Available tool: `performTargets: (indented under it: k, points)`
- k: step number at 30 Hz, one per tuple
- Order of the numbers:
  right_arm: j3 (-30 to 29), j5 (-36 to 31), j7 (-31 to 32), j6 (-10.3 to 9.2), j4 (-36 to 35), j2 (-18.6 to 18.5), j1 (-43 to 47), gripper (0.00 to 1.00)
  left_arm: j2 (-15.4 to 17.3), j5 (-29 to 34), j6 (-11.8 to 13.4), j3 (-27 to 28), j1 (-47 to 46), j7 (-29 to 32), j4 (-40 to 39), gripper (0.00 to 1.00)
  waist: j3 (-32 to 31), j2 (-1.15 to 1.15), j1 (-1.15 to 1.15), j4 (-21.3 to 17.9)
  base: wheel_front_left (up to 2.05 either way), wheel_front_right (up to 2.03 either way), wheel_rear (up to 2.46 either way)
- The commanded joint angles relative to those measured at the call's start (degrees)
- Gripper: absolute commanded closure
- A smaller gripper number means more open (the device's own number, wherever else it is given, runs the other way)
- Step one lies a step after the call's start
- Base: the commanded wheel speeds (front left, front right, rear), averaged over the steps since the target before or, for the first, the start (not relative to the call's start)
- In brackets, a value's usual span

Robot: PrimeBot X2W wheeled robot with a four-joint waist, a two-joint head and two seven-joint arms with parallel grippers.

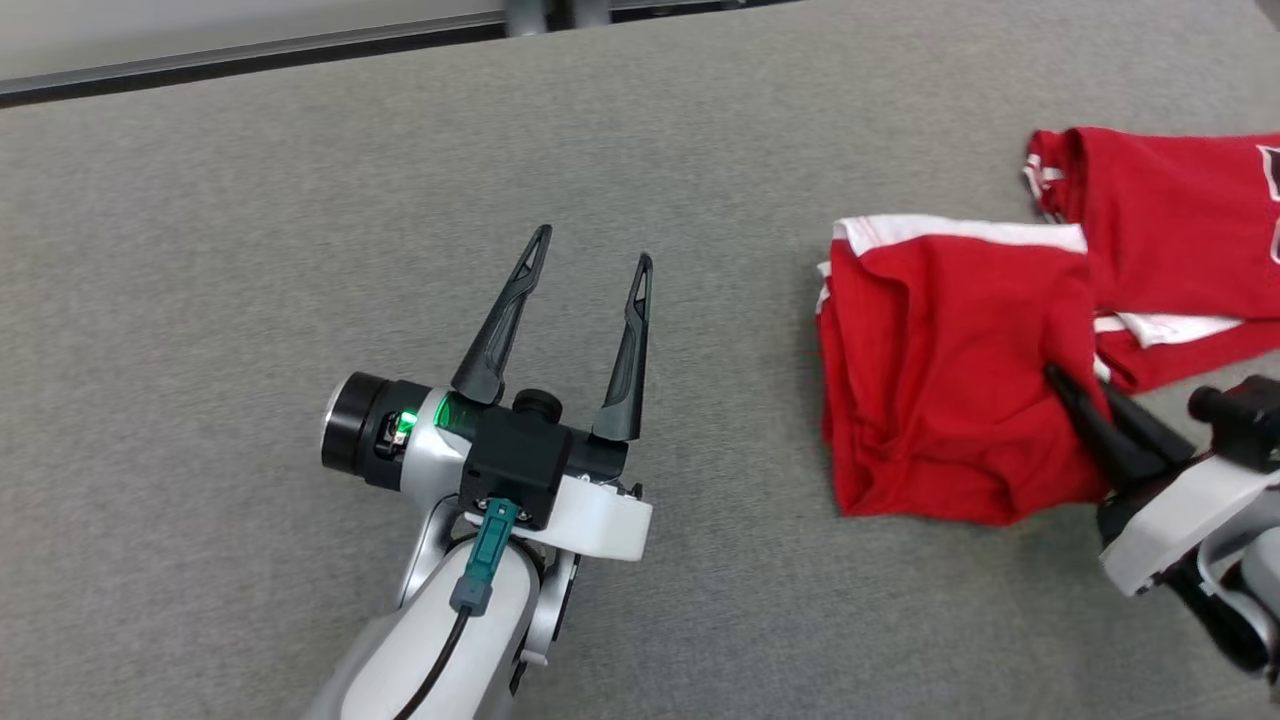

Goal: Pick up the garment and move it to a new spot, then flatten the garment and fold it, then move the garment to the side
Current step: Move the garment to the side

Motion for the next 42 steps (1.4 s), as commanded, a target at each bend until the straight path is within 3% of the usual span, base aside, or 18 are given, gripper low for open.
performTargets:
  k: [1, 9, 18, 24, 25, 26, 27, 35, 42]
  points:
    - [0.0, 0.6, -0.6, -0.12, 0.5, -0.7, -1.7, 1.0, 0.4, 0.6, -0.3, 0.0, -1.5, 0.0, 0.3, 0.0, 2.0, 0.0, 0.0, -4.5, 0.0, 0.0, 0.0]
    - [-3.8, 0.0, -1.0, -0.12, 2.3, -5.8, -11.6, 1.0, 0.2, 1.4, 0.6, -2.0, -6.1, 0.8, 1.2, 0.0, 5.6, 0.0, 0.0, -5.5, 0.0, 0.0, 0.0]
    - [-4.8, 1.6, -1.0, -0.12, 7.1, -19.2, -13.6, 1.0, 0.1, 1.9, 2.8, -7.7, -13.0, 1.5, -0.3, 0.0, 12.7, 0.0, 0.0, -2.1, 0.0, 0.0, 0.0]
    - [-5.7, 3.1, -1.0, -0.12, 12.3, -19.3, -18.0, 1.0, 0.0, 2.7, 5.2, -11.3, -17.9, 2.4, -0.6, 0.0, 17.5, 0.0, 0.0, -1.8, 0.0, 0.0, 0.0]
    - [-5.8, 3.4, -1.0, -0.12, 13.5, -18.8, -18.6, 0.88, 0.1, 2.6, 5.6, -11.8, -18.5, 2.6, -0.5, 0.0, 18.1, 0.0, 0.0, -1.8, 0.0, 0.0, 0.0]
    - [-5.6, 3.3, -1.0, -0.12, 15.1, -18.5, -19.0, 0.59, 0.1, 2.6, 5.9, -12.3, -19.0, 2.7, -0.3, 0.0, 18.6, 0.0, 0.0, -1.8, 0.0, 0.0, 0.0]
    - [-5.9, 4.5, -1.0, -0.12, 17.5, -17.6, -19.3, 0.0, 0.1, 2.4, 6.3, -12.8, -19.5, 2.8, -0.1, 0.0, 19.0, 0.0, 0.0, -1.8, 0.0, 0.0, 0.0]
    - [-11.4, 6.3, -0.9, -0.12, 21.7, -12.8, -20.6, 0.0, 0.0, 0.8, 7.7, -14.5, -21.7, 2.2, 1.9, 0.0, 19.7, 0.0, 0.0, -2.5, 0.0, 0.0, 0.0]
    - [-23.8, 5.5, -1.0, -0.12, 16.2, -7.4, -13.4, 0.0, 0.2, -2.6, 7.1, -14.2, -18.8, 1.1, 4.8, 0.0, 14.9, 0.0, 0.0, -4.1, 0.0, 0.0, 0.0]
